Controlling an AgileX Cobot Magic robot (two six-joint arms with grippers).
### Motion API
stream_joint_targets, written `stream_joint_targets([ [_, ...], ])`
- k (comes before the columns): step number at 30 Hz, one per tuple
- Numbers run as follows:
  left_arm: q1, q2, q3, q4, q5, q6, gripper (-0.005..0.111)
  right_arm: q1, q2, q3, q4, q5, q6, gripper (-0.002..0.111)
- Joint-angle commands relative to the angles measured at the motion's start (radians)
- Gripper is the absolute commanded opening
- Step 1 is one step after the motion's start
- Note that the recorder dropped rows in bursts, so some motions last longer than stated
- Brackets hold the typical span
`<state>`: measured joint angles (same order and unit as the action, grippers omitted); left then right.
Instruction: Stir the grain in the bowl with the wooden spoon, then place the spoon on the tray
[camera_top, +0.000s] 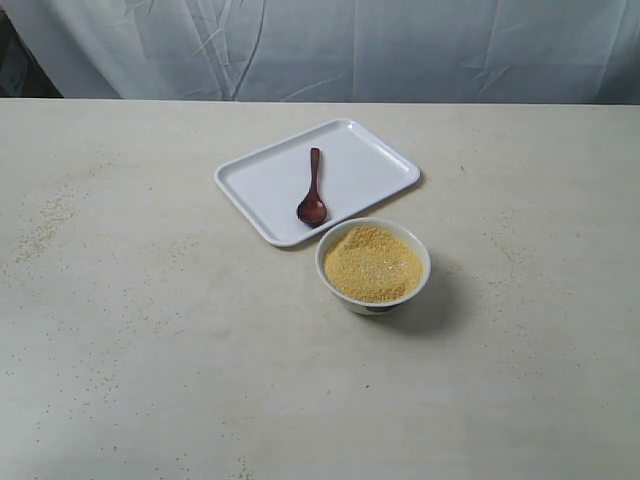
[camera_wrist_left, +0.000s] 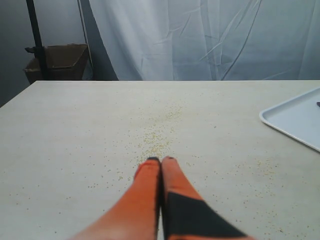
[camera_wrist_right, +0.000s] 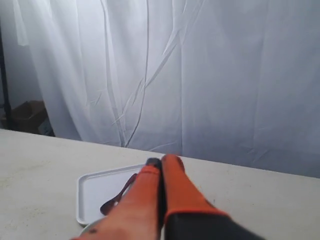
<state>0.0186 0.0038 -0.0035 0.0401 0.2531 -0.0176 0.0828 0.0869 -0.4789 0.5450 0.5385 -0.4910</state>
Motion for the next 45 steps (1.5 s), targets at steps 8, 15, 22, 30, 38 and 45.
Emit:
stream_joint_targets([
  [8, 0.004, -0.004, 0.003, 0.002, -0.014, 0.0, 0.0, -0.037, -0.024, 0.006, 0.014, -0.004, -0.006, -0.001],
  [15, 0.004, -0.004, 0.003, 0.002, -0.014, 0.0, 0.0, -0.037, -0.042, 0.021, -0.052, -0.003, -0.002, -0.001],
  [22, 0.004, -0.004, 0.003, 0.002, -0.014, 0.0, 0.0, -0.037, -0.087, 0.075, -0.139, 0.008, 0.144, -0.001],
  [30, 0.004, -0.004, 0.003, 0.002, -0.014, 0.0, 0.0, -0.037, -0.087, 0.075, -0.218, 0.004, 0.221, -0.001],
  [38, 0.004, -0.004, 0.003, 0.002, -0.014, 0.0, 0.0, -0.037, -0.087, 0.075, -0.511, 0.009, 0.468, -0.001],
  [45, 0.004, -0.004, 0.003, 0.002, -0.014, 0.0, 0.0, -0.037, -0.087, 0.29, -0.687, -0.073, 0.468, -0.001],
])
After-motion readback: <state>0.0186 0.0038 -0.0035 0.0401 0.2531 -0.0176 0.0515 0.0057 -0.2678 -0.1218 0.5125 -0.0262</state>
